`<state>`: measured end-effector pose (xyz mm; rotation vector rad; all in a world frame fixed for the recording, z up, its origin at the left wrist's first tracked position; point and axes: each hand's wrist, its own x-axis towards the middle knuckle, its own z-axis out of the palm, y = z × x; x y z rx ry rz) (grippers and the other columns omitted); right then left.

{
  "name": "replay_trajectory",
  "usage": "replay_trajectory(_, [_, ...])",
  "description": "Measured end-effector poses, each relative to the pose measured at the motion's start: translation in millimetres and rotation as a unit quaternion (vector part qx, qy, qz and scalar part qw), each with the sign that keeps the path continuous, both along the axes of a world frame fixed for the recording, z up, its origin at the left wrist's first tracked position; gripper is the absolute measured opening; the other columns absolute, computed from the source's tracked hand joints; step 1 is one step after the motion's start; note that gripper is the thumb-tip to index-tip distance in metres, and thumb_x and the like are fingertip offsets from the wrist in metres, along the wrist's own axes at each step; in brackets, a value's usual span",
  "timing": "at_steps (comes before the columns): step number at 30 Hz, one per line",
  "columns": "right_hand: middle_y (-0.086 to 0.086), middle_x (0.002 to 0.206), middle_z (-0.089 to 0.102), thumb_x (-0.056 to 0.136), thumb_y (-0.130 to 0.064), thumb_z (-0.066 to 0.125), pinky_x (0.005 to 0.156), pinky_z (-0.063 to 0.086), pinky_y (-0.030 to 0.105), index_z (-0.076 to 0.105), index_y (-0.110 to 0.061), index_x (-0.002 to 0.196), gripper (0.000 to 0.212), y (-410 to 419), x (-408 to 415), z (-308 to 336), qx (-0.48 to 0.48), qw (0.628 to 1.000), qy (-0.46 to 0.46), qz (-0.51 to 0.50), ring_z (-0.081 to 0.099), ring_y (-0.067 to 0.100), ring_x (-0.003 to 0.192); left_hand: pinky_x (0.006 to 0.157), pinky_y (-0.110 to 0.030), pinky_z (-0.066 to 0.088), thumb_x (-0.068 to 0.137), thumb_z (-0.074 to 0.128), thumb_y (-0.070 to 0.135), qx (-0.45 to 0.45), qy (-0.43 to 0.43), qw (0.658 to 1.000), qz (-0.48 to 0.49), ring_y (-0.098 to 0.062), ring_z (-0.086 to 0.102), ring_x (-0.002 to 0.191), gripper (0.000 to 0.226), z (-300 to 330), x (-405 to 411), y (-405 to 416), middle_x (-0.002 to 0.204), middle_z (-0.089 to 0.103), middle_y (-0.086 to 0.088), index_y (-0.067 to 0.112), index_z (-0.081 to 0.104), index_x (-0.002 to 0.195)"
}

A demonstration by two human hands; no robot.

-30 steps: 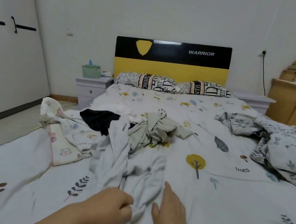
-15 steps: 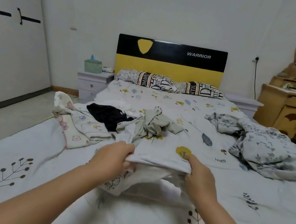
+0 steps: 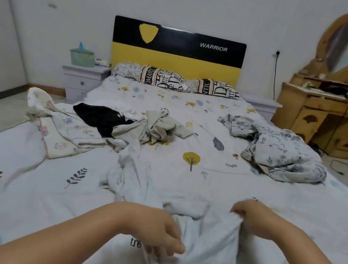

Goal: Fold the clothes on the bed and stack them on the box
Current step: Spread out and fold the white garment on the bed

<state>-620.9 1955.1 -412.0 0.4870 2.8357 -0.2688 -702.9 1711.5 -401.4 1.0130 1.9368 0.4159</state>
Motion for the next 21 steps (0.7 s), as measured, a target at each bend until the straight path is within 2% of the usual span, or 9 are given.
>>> replay_trajectory(2, [-0.002,0.114,0.064,0.078,-0.008,0.049,0.078,0.046,0.022,0.064,-0.029,0.1,0.034,5,6,-10,-0.009,0.99,-0.141,-0.005,0.058,0.015,0.096,0.07,-0.022,0.048,0.094,0.051,0.031,0.074,0.053,0.99,0.107,-0.011,0.061,0.078,0.017,-12,-12,10,0.098,0.068,-0.001,0.019,0.063,0.092])
replay_trajectory(3, [-0.003,0.11,0.066,0.079,-0.011,0.052,0.076,0.047,0.02,0.064,-0.029,0.095,0.027,5,6,-12,-0.032,0.991,-0.127,-0.025,0.059,0.014,0.093,0.07,-0.021,0.047,0.094,0.05,0.027,0.112,0.12,0.975,0.15,-0.012,0.061,0.081,0.014,-16,-21,14,0.095,0.067,0.001,0.02,0.062,0.09])
replay_trajectory(5, [-0.002,0.102,0.066,0.081,-0.013,0.054,0.075,0.046,0.019,0.061,-0.026,0.088,0.016,4,-2,-13,-0.07,0.994,-0.006,-0.082,0.06,0.015,0.092,0.078,-0.023,0.045,0.093,0.047,0.018,0.152,0.253,0.931,0.216,-0.014,0.059,0.095,0.018,-25,-41,23,0.1,0.064,0.004,0.018,0.065,0.096])
replay_trajectory(8, [0.0,0.113,0.061,0.085,-0.013,0.049,0.084,0.042,0.024,0.062,-0.022,0.109,0.028,1,-28,-20,-0.075,0.973,0.157,-0.154,0.056,0.018,0.107,0.08,-0.023,0.041,0.092,0.039,0.009,0.16,0.331,0.884,0.288,-0.015,0.057,0.101,0.029,-43,-67,37,0.11,0.064,0.002,0.016,0.064,0.105])
replay_trajectory(11, [0.003,0.129,0.055,0.092,-0.015,0.042,0.091,0.039,0.026,0.052,-0.02,0.128,0.038,-2,-53,-35,-0.063,0.97,0.163,-0.168,0.049,0.022,0.12,0.092,-0.024,0.037,0.095,0.037,0.007,0.117,0.37,0.897,0.211,-0.018,0.051,0.115,0.035,-64,-89,50,0.127,0.056,-0.001,0.017,0.055,0.124])
replay_trajectory(14, [0.009,0.142,0.039,0.094,-0.036,0.046,0.105,0.035,0.035,0.036,-0.018,0.14,0.05,2,-71,-63,0.002,0.992,0.025,-0.121,0.038,0.028,0.131,0.111,-0.03,0.025,0.098,0.041,0.022,0.036,0.354,0.931,0.081,-0.021,0.03,0.138,0.051,-82,-109,58,0.153,0.027,-0.003,0.018,0.027,0.146])
replay_trajectory(16, [0.011,0.139,0.039,0.089,-0.049,0.05,0.104,0.036,0.038,0.042,-0.019,0.13,0.052,3,-75,-77,0.009,0.994,-0.061,-0.085,0.038,0.029,0.128,0.113,-0.038,0.025,0.095,0.049,0.035,-0.074,0.331,0.94,0.029,-0.026,0.027,0.139,0.067,-86,-118,61,0.156,0.018,-0.005,0.019,0.015,0.15])
replay_trajectory(19, [0.012,0.12,0.058,0.085,-0.027,0.055,0.078,0.038,0.027,0.051,-0.02,0.079,0.01,2,-73,-76,-0.01,0.999,-0.018,-0.028,0.053,0.024,0.105,0.1,-0.035,0.041,0.087,0.06,0.038,-0.188,0.381,0.905,-0.018,-0.029,0.049,0.122,0.055,-72,-119,62,0.136,0.049,-0.01,0.011,0.045,0.132])
replay_trajectory(21, [0.011,0.111,0.063,0.081,-0.014,0.055,0.076,0.038,0.027,0.059,-0.016,0.079,0.006,6,-70,-64,-0.025,0.994,0.092,-0.045,0.056,0.026,0.105,0.084,-0.03,0.044,0.085,0.062,0.032,-0.187,0.419,0.889,0.015,-0.026,0.057,0.108,0.034,-56,-121,60,0.121,0.059,-0.009,0.01,0.059,0.111])
